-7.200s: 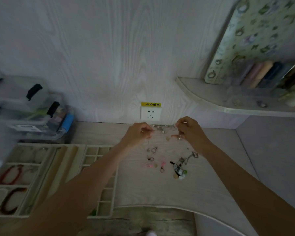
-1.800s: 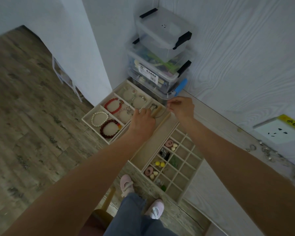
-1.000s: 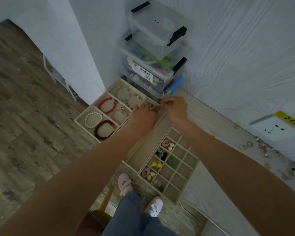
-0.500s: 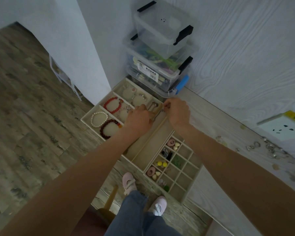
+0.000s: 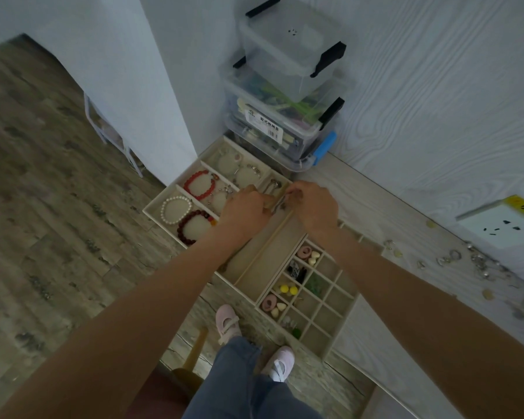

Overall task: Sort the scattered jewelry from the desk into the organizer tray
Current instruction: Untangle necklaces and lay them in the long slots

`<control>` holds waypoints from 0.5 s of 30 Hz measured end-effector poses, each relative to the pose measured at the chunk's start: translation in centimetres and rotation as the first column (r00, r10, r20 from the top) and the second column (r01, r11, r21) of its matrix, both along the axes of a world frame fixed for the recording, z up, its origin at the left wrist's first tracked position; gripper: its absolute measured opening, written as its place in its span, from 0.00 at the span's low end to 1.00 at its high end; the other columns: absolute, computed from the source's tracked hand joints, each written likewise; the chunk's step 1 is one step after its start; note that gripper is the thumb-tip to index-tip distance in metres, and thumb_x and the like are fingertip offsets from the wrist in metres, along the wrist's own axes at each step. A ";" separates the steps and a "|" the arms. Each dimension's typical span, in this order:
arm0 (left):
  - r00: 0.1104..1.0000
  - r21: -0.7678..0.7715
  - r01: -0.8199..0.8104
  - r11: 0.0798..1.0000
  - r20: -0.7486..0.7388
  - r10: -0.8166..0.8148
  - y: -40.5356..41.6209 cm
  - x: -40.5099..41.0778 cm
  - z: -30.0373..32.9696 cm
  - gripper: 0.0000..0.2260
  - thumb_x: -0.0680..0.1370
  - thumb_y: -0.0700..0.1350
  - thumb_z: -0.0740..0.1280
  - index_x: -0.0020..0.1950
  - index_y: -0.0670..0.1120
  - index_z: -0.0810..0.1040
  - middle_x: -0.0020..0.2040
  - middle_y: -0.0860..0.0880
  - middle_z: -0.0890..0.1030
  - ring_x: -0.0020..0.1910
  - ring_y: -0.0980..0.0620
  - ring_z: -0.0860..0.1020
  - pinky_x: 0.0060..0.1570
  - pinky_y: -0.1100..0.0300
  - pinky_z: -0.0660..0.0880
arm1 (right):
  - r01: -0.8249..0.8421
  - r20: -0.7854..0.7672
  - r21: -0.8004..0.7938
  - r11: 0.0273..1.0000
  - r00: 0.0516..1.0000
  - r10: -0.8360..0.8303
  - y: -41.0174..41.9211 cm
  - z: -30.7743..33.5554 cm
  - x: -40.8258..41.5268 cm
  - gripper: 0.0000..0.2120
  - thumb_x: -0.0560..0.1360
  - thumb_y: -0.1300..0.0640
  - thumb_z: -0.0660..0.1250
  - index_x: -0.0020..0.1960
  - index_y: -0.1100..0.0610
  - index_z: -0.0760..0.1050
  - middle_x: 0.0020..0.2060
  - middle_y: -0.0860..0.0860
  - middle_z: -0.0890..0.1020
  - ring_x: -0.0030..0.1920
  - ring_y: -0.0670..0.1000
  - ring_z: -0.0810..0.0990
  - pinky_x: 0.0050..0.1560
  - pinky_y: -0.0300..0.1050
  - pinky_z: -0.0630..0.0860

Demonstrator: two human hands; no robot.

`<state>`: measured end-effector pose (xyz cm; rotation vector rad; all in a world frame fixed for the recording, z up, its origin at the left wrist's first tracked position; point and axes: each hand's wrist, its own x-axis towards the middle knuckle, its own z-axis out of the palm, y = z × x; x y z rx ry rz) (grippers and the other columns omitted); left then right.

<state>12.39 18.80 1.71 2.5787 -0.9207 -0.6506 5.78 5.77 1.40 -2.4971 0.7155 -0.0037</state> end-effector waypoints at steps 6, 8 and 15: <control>0.998 -0.027 -0.045 0.999 -0.038 0.044 0.0 0.2 -0.3 0.19 0.78 0.40 0.58 0.68 0.52 0.72 0.56 0.42 0.73 0.55 0.43 0.75 0.59 0.51 0.72 | 0.019 -0.021 -0.029 0.999 1.000 -0.020 -0.5 -0.2 0.1 0.11 0.79 0.55 0.57 0.52 0.53 0.78 0.46 0.55 0.82 0.47 0.55 0.79 0.41 0.46 0.73; 0.998 -0.031 -0.045 0.998 -0.036 0.044 0.1 0.2 -0.3 0.19 0.78 0.40 0.58 0.68 0.52 0.73 0.56 0.41 0.73 0.55 0.42 0.75 0.59 0.51 0.72 | 0.001 -0.052 -0.018 1.000 0.999 -0.002 -0.2 -0.3 0.2 0.12 0.79 0.55 0.55 0.52 0.54 0.77 0.45 0.56 0.81 0.46 0.55 0.78 0.40 0.46 0.72; 0.999 -0.065 -0.034 0.997 -0.033 0.031 0.0 0.2 -0.4 0.17 0.79 0.40 0.59 0.66 0.51 0.75 0.58 0.41 0.73 0.54 0.43 0.74 0.56 0.56 0.72 | 0.014 -0.088 0.042 0.999 0.996 -0.010 0.1 -0.1 0.5 0.13 0.80 0.56 0.54 0.52 0.56 0.77 0.48 0.55 0.82 0.48 0.55 0.78 0.44 0.48 0.74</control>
